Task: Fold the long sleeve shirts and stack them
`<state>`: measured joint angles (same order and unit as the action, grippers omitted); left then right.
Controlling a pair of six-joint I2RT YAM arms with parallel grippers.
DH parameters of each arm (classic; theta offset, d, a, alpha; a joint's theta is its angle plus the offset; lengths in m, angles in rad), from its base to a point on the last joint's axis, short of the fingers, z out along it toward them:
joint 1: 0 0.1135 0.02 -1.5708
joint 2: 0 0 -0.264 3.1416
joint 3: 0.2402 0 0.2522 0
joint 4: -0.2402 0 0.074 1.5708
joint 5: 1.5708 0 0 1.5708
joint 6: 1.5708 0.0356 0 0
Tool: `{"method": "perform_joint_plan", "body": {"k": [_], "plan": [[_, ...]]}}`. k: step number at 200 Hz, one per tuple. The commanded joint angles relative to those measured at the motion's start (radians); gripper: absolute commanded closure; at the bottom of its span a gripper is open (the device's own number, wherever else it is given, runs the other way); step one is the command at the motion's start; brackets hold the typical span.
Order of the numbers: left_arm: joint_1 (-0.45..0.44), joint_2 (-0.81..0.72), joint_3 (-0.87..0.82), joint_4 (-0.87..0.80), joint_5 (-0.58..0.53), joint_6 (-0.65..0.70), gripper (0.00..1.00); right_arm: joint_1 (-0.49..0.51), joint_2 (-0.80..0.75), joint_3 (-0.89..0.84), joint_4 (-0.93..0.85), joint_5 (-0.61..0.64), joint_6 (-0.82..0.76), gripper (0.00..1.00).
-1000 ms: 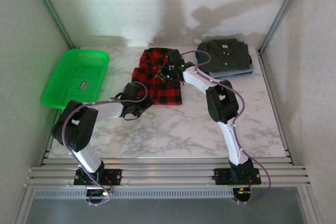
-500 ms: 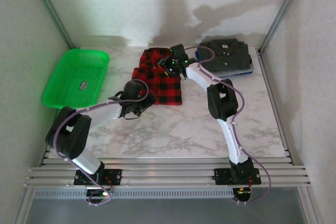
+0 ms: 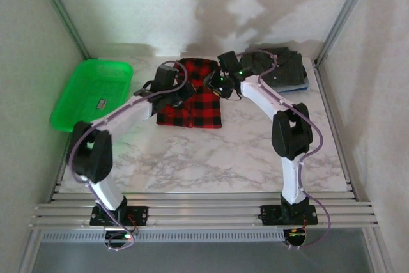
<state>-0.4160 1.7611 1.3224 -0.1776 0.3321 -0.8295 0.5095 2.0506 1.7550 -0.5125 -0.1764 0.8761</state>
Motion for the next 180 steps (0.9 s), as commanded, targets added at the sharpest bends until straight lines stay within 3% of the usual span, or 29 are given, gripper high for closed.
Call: {"method": "perform_joint_plan", "body": {"k": [1, 46, 88, 136, 180], "plan": [[0.013, 0.120, 0.075, -0.058, 0.027, 0.061, 0.81, 0.023, -0.023, -0.136, 0.046, 0.016, -0.015, 0.60], [0.024, 0.291, 0.223, -0.002, -0.031, 0.065, 0.83, 0.058, -0.028, -0.263, 0.124, 0.038, -0.046, 0.71], [0.026, 0.418, 0.354, -0.012, -0.095, 0.094, 0.82, 0.115, 0.042, -0.233, 0.021, 0.139, -0.093, 0.78], [0.025, 0.506, 0.368, 0.040, -0.125, 0.119, 0.82, 0.163, 0.071, -0.276, -0.010, 0.174, -0.007, 0.84], [0.016, 0.517, 0.377, 0.133, -0.123, 0.153, 0.81, 0.206, 0.009, -0.408, 0.042, 0.121, 0.100, 0.86]]}}
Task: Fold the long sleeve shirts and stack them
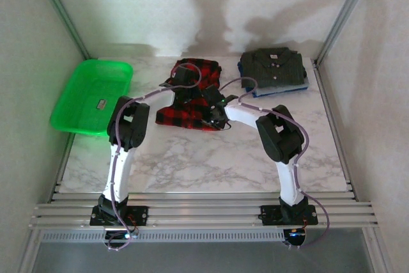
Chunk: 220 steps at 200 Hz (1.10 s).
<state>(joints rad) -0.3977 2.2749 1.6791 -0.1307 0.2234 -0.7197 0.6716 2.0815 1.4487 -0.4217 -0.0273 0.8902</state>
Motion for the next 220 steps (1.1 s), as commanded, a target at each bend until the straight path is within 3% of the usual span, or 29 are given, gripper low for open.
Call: {"method": "perform_joint_plan", "body": {"k": [1, 49, 69, 85, 98, 127, 145, 174, 199, 220], "plan": [[-0.003, 0.003, 0.020, 0.089, -0.011, 0.045, 0.81, 0.046, -0.024, -0.104, -0.044, -0.030, 0.090, 0.86], [-0.032, -0.052, -0.063, 0.267, 0.251, 0.050, 0.77, 0.150, -0.089, -0.327, 0.164, -0.132, 0.350, 0.87], [-0.011, -0.132, -0.106, 0.263, 0.232, 0.015, 0.68, 0.193, -0.107, -0.363, 0.239, -0.171, 0.440, 0.87], [0.025, -0.227, -0.142, 0.275, 0.214, -0.052, 0.50, 0.224, -0.132, -0.367, 0.229, -0.168, 0.520, 0.85], [0.060, -0.318, -0.153, 0.258, 0.198, -0.076, 0.40, 0.244, -0.173, -0.389, 0.250, -0.157, 0.601, 0.83], [0.152, -0.549, -0.161, 0.008, 0.138, -0.083, 0.28, 0.256, -0.309, -0.373, 0.153, -0.092, 0.620, 0.74], [0.181, -0.720, -0.228, -0.126, 0.104, -0.063, 0.20, 0.250, -0.396, -0.308, 0.023, -0.026, 0.521, 0.68], [0.183, -1.000, -0.479, -0.242, 0.103, -0.089, 0.17, 0.190, -0.374, -0.068, -0.198, -0.034, 0.132, 0.60], [0.168, -1.253, -0.769, -0.280, 0.132, -0.189, 0.17, 0.147, -0.217, 0.218, -0.357, -0.094, -0.296, 0.64], [0.139, -1.431, -0.981, -0.271, 0.148, -0.317, 0.18, 0.140, -0.090, 0.413, -0.433, -0.116, -0.556, 0.71]]}}
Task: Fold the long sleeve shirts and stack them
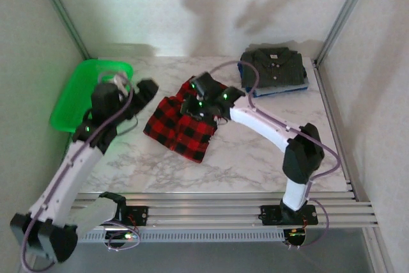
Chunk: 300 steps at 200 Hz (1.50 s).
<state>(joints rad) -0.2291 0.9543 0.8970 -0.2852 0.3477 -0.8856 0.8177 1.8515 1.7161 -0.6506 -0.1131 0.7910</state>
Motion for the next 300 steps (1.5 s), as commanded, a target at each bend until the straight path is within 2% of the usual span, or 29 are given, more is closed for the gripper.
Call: {"method": "perform_joint_plan", "body": {"k": [1, 19, 50, 77, 106, 131, 145, 181, 234, 261, 300], "plan": [[-0.034, -0.118, -0.204, -0.116, 0.024, -0.153, 0.18, -0.006, 0.147, 0.151, -0.205, -0.030, -0.466, 0.72], [-0.083, -0.219, -0.308, -0.103, -0.007, -0.227, 0.18, -0.019, 0.236, 0.248, -0.208, -0.078, -0.554, 0.77], [-0.132, -0.303, -0.420, -0.117, -0.055, -0.301, 0.21, -0.042, 0.362, 0.378, -0.129, -0.227, -0.502, 0.81], [-0.187, -0.302, -0.475, -0.115, -0.096, -0.330, 0.22, -0.052, 0.510, 0.536, -0.172, -0.226, -0.442, 0.83], [-0.221, -0.265, -0.555, 0.027, -0.103, -0.401, 0.22, -0.064, 0.590, 0.597, -0.197, -0.151, -0.426, 0.84], [-0.244, -0.192, -0.577, 0.163, -0.135, -0.436, 0.22, -0.066, 0.587, 0.559, -0.197, -0.071, -0.438, 0.84], [-0.254, -0.131, -0.571, 0.229, -0.149, -0.448, 0.22, -0.096, 0.578, 0.510, -0.172, -0.071, -0.437, 0.84], [-0.283, 0.038, -0.553, 0.415, -0.173, -0.474, 0.22, -0.100, 0.583, 0.431, -0.134, -0.074, -0.412, 0.84], [-0.288, 0.148, -0.542, 0.444, -0.203, -0.516, 0.25, -0.112, 0.608, 0.387, -0.117, -0.076, -0.377, 0.85], [-0.289, 0.231, -0.551, 0.586, -0.181, -0.541, 0.25, -0.112, 0.611, 0.375, -0.118, -0.077, -0.375, 0.86], [-0.286, 0.327, -0.472, 0.539, -0.204, -0.505, 0.30, -0.115, 0.612, 0.374, -0.124, -0.084, -0.377, 0.86]]}}
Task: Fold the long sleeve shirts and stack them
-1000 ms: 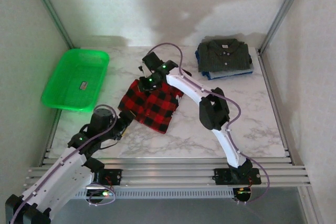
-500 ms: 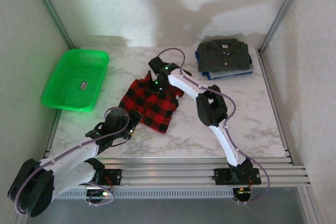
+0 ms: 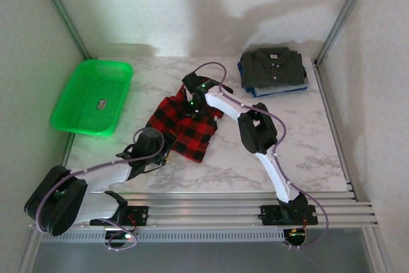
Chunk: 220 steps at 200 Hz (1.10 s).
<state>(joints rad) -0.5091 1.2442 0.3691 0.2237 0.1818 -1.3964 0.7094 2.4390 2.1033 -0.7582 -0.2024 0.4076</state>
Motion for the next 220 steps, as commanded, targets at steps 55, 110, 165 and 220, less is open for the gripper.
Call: {"method": "perform_joint_plan", "body": {"k": [55, 110, 165, 220], "plan": [[-0.009, 0.117, 0.102, 0.013, -0.062, 0.028, 0.37, -0.011, 0.025, -0.013, -0.021, -0.002, 0.003, 0.86], [-0.011, 0.115, 0.091, -0.047, -0.087, 0.034, 0.63, -0.018, 0.028, -0.007, -0.026, -0.015, 0.009, 0.86], [-0.004, 0.123, 0.146, -0.157, -0.127, 0.157, 0.94, -0.021, 0.000, -0.057, -0.039, 0.005, 0.036, 0.88], [0.007, 0.233, 0.325, -0.370, -0.105, 0.544, 0.99, -0.021, -0.143, -0.336, -0.046, 0.093, 0.233, 0.91]]}}
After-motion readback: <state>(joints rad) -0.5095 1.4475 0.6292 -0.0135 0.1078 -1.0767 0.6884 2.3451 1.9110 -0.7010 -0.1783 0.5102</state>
